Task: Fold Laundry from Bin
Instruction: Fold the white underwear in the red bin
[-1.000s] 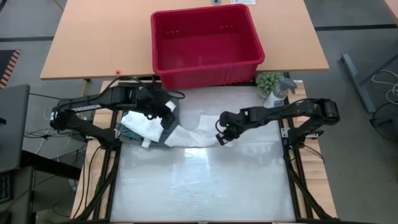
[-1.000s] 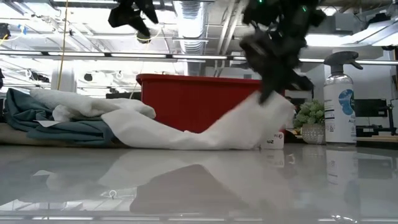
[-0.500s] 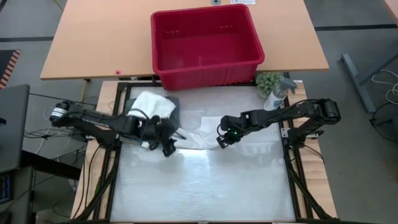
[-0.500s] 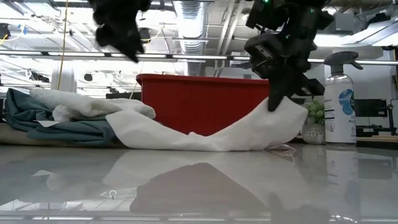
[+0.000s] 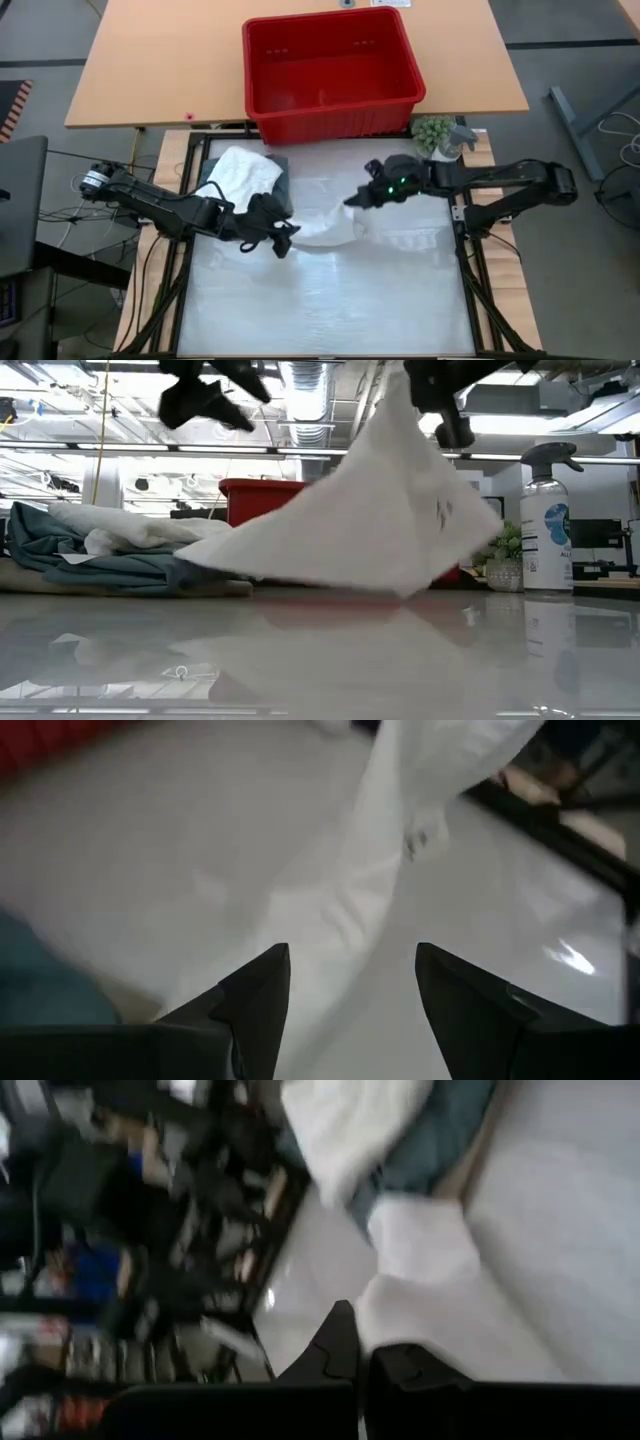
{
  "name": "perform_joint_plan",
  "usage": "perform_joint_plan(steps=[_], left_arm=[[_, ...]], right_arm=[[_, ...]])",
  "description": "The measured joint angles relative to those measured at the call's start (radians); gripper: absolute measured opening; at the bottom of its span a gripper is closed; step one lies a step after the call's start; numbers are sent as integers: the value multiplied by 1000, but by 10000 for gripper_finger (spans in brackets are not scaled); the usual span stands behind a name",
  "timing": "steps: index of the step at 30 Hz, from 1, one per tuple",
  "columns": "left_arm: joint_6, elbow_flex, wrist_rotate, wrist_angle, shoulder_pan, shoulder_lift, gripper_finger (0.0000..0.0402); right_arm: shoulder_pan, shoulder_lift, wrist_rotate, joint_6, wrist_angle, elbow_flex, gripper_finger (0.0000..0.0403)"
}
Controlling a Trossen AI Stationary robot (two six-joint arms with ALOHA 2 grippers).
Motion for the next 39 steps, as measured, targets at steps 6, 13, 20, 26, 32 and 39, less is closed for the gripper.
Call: perform_joint_plan(steps=[6, 13, 20, 26, 32, 39], left_arm=[[247, 0, -152, 182, 0, 26, 206], [470, 0, -206, 333, -13, 198, 206], [617, 59, -464, 313, -50, 397, 206], [734, 111, -516, 199, -60, 501, 206], [860, 135, -529, 155, -83, 534, 206], [839, 133, -383, 123, -111, 548, 206]], right_arm=[[-81, 6, 46, 54, 40, 0, 18], [-119, 52, 44, 103, 161, 0, 18], [-156, 84, 36, 166, 243, -1, 18], [-157, 78, 34, 162, 290, -1, 18], [-160, 76, 26, 126, 309, 0, 18], [-188, 76, -6, 106, 316, 0, 18]])
